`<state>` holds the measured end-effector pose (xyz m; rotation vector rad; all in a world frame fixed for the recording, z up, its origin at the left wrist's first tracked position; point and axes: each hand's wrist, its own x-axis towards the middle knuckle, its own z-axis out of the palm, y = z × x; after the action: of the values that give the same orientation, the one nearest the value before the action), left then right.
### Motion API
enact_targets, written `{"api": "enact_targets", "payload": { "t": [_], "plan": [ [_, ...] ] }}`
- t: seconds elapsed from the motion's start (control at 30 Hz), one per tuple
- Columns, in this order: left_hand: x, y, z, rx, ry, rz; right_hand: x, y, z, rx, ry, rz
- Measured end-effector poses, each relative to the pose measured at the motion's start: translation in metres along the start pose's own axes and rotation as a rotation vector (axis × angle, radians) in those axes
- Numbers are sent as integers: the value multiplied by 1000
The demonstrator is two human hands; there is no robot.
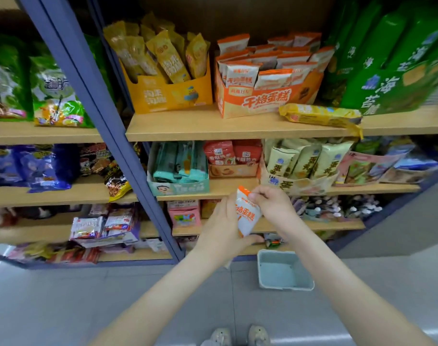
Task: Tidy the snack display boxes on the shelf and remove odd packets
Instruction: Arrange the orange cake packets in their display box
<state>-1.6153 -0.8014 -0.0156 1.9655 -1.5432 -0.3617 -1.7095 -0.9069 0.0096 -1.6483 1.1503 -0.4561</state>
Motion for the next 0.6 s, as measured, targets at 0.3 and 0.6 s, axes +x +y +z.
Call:
{"api": "enact_targets", "payload": {
  "t": [0.3,0.6],
  "plan": [
    [16,20,-6,-699,148,-395,-7,5,-21,227,-315,-147],
    [41,19,-31,-1628,510,-642,-13,6,-7,417,-555,-40]
  ]
}}
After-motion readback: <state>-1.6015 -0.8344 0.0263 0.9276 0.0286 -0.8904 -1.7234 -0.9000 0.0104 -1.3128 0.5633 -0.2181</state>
